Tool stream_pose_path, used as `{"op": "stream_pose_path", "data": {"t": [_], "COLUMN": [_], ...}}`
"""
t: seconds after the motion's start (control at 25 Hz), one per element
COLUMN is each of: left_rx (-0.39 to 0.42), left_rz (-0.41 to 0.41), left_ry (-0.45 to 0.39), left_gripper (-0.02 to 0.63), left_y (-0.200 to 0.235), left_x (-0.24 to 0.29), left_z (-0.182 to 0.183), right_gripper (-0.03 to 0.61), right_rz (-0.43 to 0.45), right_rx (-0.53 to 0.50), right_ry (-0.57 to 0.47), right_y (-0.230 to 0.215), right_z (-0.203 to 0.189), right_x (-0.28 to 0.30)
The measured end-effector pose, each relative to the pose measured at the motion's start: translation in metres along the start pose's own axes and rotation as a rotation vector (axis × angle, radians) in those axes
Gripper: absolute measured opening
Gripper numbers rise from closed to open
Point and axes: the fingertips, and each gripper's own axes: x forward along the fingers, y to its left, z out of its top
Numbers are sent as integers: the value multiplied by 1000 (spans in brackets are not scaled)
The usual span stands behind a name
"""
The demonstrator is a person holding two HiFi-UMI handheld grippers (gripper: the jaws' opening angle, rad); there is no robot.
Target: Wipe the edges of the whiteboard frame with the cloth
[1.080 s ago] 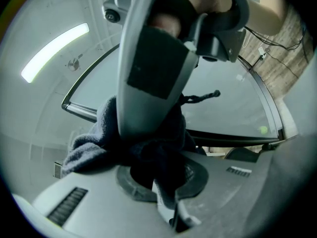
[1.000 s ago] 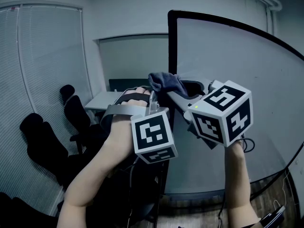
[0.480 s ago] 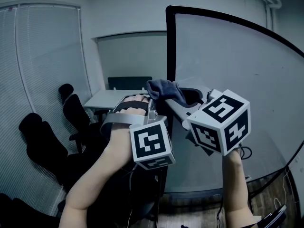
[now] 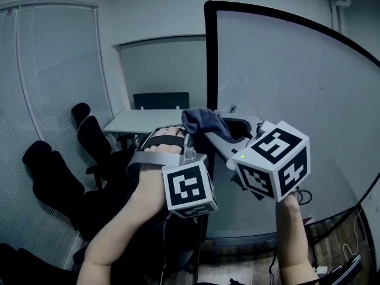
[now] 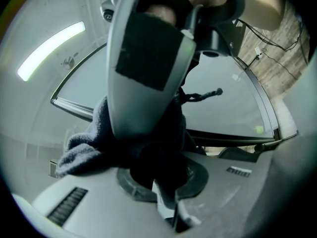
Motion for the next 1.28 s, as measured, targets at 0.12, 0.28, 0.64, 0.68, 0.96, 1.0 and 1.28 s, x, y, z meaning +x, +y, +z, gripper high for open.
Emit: {"op": "stream_pose_path", "data": {"t": [0.12,0.28,0.64,0.68,0.96,1.0,1.28], "left_rx": [-1,-6,-30,-30,16,13,29], "left_rz": [-11,-20,-37,-40,-82,-88,-136], "left_ry": [1,-1,-22,-22,17,14,27], "left_gripper": [25,25,25,25,25,25,25], "left_y": [-6,-13,-25,-27,-51,-54,-73], "left_x": [0,-1,2,1,3,3,4], "left_z": [0,-1,2,2,-8,-8,-11], "right_gripper": [97,97,97,97,97,97,97], "right_rz": [0,-6,1,1,-1,-3,-3], "right_rx": [8,11,45,48,69,69,98], "right_ry": [4,10,22,23,33,38,55], "right_y": [3,6,9,10,18,19,26], "right_z": [-5,-11,-25,-27,-43,-46,-65], "right_x": [-1,-1,3,2,3,3,5]}}
